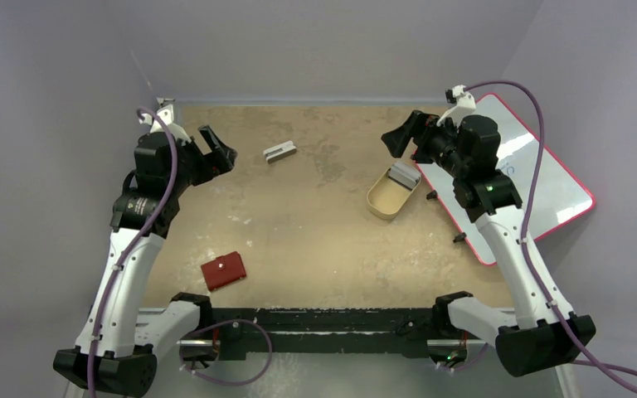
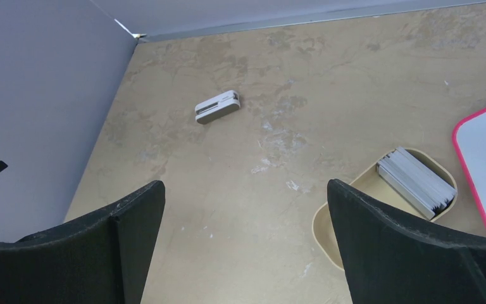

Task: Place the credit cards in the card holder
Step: Move the card holder to the center of the board.

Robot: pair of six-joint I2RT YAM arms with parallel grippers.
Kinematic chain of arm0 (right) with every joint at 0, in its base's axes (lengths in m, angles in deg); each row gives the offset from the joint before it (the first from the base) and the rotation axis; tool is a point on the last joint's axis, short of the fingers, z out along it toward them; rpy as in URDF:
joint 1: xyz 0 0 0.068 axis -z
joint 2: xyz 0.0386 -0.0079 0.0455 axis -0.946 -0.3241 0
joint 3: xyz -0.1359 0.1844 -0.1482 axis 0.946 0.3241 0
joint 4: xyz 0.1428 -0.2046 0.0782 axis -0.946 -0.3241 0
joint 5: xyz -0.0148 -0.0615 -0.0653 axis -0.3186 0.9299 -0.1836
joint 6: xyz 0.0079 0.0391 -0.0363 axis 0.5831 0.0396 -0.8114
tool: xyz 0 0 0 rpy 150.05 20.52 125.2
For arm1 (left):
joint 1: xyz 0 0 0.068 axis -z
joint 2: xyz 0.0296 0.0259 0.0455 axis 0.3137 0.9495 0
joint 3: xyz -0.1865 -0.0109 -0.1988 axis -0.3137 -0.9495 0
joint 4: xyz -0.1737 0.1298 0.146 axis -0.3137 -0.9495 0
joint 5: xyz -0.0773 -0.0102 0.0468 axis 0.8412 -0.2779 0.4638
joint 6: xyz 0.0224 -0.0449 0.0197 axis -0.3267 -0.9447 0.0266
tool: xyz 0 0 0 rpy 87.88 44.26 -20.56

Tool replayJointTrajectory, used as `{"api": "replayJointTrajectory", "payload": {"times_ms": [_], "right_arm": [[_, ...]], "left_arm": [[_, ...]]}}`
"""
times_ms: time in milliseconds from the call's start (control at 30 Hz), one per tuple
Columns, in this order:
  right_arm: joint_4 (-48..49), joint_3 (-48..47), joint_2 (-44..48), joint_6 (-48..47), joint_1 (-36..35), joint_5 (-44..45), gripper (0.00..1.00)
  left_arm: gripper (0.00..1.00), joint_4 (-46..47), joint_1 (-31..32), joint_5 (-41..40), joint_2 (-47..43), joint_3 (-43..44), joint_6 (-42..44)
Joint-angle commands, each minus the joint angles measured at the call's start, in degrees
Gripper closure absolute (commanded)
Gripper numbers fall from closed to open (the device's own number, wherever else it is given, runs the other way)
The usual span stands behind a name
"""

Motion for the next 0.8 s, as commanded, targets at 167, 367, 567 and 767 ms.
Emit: {"api": "replayJointTrajectory", "payload": {"times_ms": [167, 367, 567, 767], "right_arm": [[1.92, -1.38, 0.96, 0.21, 0.28, -1.11, 0.01], [2.13, -0.96, -0.15, 0.05, 0.28, -0.2, 0.01], [2.66, 0.4, -0.02, 0.31, 0.29, -2.07, 0.01], [5.01, 2.7, 0.33, 0.56, 0.29, -3.38, 0.01]], "left_arm": [[0.1, 1.76, -0.41, -2.48, -0.16, -0.67, -1.4], [0.13, -2.67, -0.41, -8.53, 1.64, 0.07, -3.71], [0.18, -10.12, -0.41, -23.03, 2.33, -3.64, -17.68], [0.37, -12.6, -0.5, -27.43, 2.26, -14.28, -32.01]]}}
